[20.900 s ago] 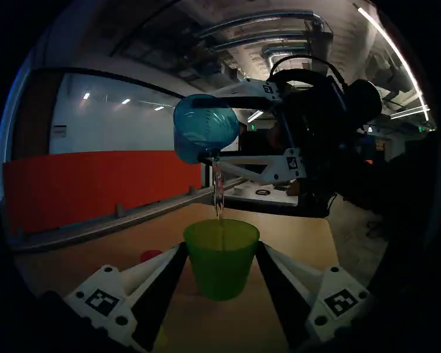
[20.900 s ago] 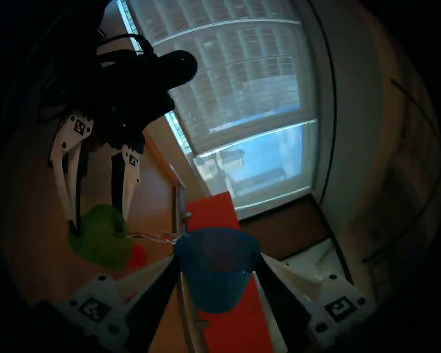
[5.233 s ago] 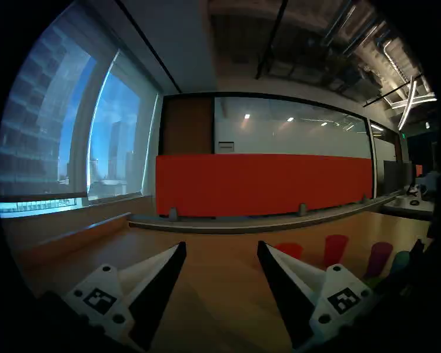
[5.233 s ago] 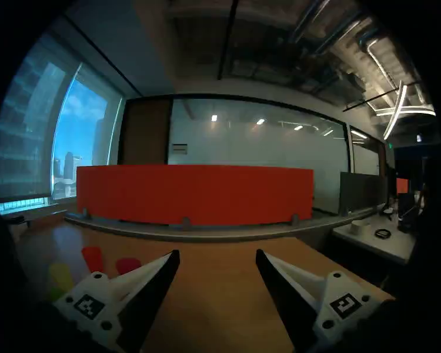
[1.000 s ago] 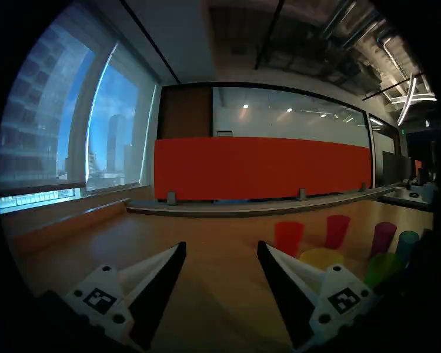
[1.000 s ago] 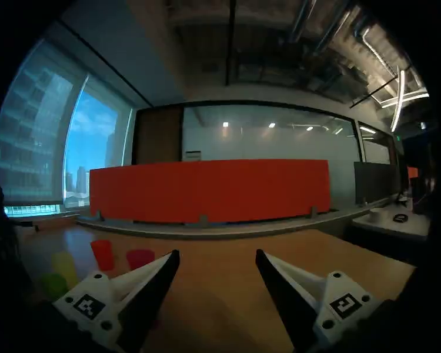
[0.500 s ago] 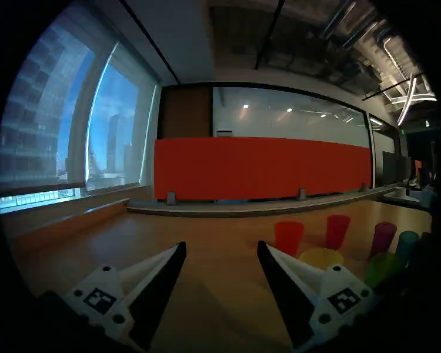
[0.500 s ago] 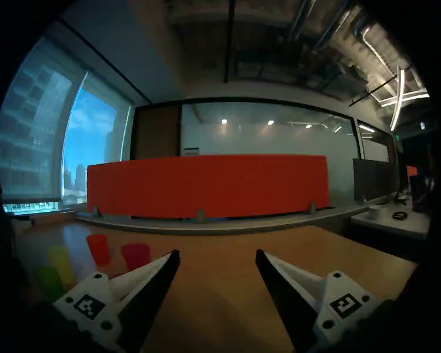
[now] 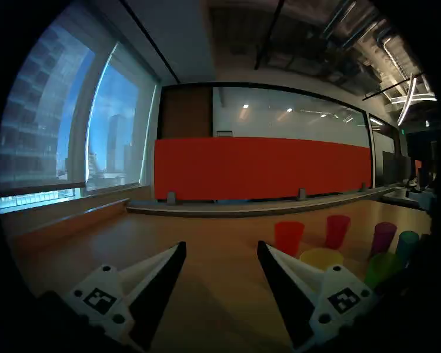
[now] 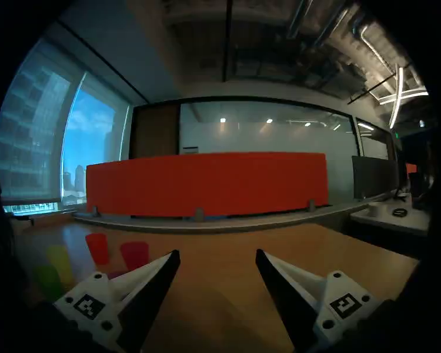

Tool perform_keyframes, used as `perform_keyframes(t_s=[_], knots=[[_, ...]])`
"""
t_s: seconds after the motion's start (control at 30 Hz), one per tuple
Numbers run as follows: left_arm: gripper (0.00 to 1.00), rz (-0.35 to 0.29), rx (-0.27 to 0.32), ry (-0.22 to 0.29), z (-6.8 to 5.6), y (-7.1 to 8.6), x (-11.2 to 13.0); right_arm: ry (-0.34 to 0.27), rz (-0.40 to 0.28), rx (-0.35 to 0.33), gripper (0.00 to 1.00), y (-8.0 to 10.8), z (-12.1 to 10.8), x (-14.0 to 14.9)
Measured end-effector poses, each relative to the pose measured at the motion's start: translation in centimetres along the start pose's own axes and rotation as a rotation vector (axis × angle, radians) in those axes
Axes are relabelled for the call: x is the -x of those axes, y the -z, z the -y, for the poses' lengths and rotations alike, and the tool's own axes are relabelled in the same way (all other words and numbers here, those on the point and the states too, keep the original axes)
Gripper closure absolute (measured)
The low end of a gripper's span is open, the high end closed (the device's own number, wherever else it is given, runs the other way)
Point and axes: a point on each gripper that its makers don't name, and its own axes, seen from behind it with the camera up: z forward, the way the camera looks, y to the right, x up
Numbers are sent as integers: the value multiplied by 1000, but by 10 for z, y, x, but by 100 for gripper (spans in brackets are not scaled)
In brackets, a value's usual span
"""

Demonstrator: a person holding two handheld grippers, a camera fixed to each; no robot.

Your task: Pour water

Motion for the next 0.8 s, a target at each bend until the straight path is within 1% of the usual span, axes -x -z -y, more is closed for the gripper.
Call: perform_keyframes(t_s=[0.57, 0.8], knots=[[11, 0, 0, 0, 0, 0, 0, 38, 35, 16, 0, -1, 0, 11], [11, 0, 0, 0, 0, 0, 0, 38, 37, 17, 0, -2, 0, 12]])
